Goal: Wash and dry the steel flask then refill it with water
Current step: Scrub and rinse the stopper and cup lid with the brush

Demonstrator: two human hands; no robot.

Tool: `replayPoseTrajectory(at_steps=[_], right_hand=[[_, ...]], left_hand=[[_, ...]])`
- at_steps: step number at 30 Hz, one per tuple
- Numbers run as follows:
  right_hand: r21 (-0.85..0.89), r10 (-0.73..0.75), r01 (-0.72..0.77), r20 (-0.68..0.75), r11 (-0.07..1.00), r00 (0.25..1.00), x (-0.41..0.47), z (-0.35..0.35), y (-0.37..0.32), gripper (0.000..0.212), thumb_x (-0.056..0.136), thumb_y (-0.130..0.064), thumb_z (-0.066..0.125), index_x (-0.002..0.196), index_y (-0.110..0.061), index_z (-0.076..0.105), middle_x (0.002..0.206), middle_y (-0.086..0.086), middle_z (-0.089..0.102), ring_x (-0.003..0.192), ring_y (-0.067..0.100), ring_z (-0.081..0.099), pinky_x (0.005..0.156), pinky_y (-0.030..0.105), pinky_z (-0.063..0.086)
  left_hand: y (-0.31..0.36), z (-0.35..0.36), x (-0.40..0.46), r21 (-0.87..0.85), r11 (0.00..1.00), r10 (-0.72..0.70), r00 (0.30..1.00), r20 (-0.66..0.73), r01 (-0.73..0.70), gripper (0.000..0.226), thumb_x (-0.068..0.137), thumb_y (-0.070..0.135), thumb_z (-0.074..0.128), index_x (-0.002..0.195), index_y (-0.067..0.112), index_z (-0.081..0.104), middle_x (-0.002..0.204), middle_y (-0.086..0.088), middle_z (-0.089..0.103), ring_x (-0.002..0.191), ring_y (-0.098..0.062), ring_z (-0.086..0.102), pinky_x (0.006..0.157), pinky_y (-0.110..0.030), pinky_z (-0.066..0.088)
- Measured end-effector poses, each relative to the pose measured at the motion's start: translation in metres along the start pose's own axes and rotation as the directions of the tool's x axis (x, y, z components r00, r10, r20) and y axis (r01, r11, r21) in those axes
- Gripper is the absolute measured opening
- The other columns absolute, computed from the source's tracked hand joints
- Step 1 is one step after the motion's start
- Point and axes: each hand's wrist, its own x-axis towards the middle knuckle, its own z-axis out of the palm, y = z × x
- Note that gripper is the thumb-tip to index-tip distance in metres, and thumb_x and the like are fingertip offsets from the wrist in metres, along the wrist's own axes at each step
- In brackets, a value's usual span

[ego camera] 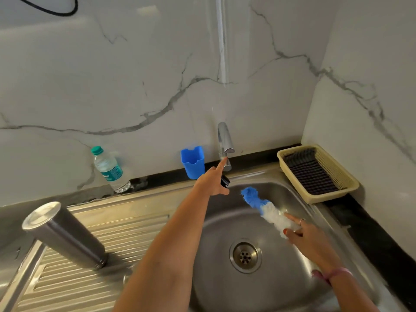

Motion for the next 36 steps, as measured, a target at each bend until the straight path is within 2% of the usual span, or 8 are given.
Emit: replayPoseTrajectory(at_steps=[7,10,12,16,22,27,30,36], right_hand=[[0.043,0.019,-0.02,0.025,0.999,1.0,0.015,-0.002,0.008,0.052,0.09,-0.025,0.062,0.14,-0.034,0.047,0.085,-0.006,0.071,0.078,0.006,0.065,0.065,0.02,0.047],[0.05,0.008,-0.009,0.018,0.999,1.0,0.016,0.0,0.011,0.053,0.09,-0.024,0.062,0.14,-0.033,0.048,0.078,-0.005,0.07,0.072,0.008,0.065,0.064,0.022,0.049],[0.054,0.004,-0.004,0.014,0.999,1.0,0.016,0.0,0.011,0.053,0.09,-0.023,0.062,0.14,-0.033,0.047,0.077,-0.006,0.069,0.069,0.007,0.064,0.061,0.017,0.045],[0.077,0.02,-0.021,0.01,0.997,1.0,0.016,0.002,0.01,0.053,0.09,-0.024,0.062,0.14,-0.032,0.046,0.074,-0.006,0.069,0.071,0.006,0.063,0.062,0.018,0.044],[0.058,0.021,-0.021,0.001,0.998,1.0,0.015,0.003,0.007,0.051,0.092,-0.025,0.061,0.14,-0.031,0.046,0.074,-0.005,0.07,0.073,0.008,0.065,0.061,0.015,0.044],[0.073,0.035,-0.036,0.015,0.997,0.999,0.013,0.003,0.005,0.052,0.092,-0.024,0.061,0.142,-0.029,0.045,0.084,-0.007,0.068,0.078,0.006,0.064,0.065,0.016,0.045],[0.072,0.045,-0.046,0.019,0.996,0.999,0.014,0.004,0.006,0.053,0.092,-0.024,0.061,0.142,-0.029,0.045,0.085,-0.007,0.068,0.078,0.006,0.065,0.068,0.019,0.048],[0.078,0.047,-0.048,0.014,0.996,0.999,0.012,0.004,0.003,0.052,0.093,-0.024,0.061,0.142,-0.028,0.044,0.084,-0.01,0.065,0.076,0.005,0.063,0.067,0.016,0.046]], left_hand=[[0.006,-0.004,0.041,0.161,0.987,0.005,0.999,0.038,-0.011,0.121,0.075,0.027,0.084,0.157,0.034,-0.004,0.111,-0.009,0.065,0.095,-0.03,0.066,0.091,-0.049,0.055],[0.005,-0.004,0.048,0.219,0.976,0.003,0.999,0.035,-0.011,0.118,0.074,0.03,0.085,0.158,0.031,0.002,0.116,-0.011,0.065,0.1,-0.031,0.066,0.092,-0.048,0.055],[0.003,-0.003,0.05,0.229,0.973,0.003,1.0,0.024,-0.008,0.117,0.072,0.032,0.086,0.158,0.031,0.006,0.118,-0.01,0.065,0.1,-0.031,0.066,0.091,-0.047,0.055],[0.001,0.001,0.05,0.226,0.974,0.001,1.0,-0.001,-0.001,0.117,0.069,0.032,0.088,0.156,0.028,0.011,0.116,-0.01,0.065,0.099,-0.03,0.066,0.089,-0.046,0.056],[-0.003,0.003,0.05,0.228,0.974,0.005,1.0,0.022,-0.01,0.123,0.069,0.027,0.089,0.157,0.029,0.003,0.11,-0.01,0.065,0.095,-0.029,0.065,0.089,-0.047,0.056],[-0.002,0.003,0.053,0.206,0.979,0.006,1.0,0.021,-0.01,0.124,0.066,0.027,0.09,0.157,0.026,0.006,0.112,-0.01,0.064,0.097,-0.03,0.065,0.09,-0.047,0.056],[-0.004,0.004,0.053,0.187,0.982,0.001,1.0,0.031,-0.007,0.125,0.066,0.025,0.09,0.157,0.027,0.005,0.107,-0.009,0.066,0.094,-0.029,0.066,0.09,-0.046,0.056],[-0.008,0.0,0.049,0.134,0.991,-0.01,0.999,0.041,0.004,0.124,0.065,0.023,0.091,0.155,0.026,0.007,0.104,-0.009,0.065,0.094,-0.028,0.066,0.092,-0.046,0.055]])
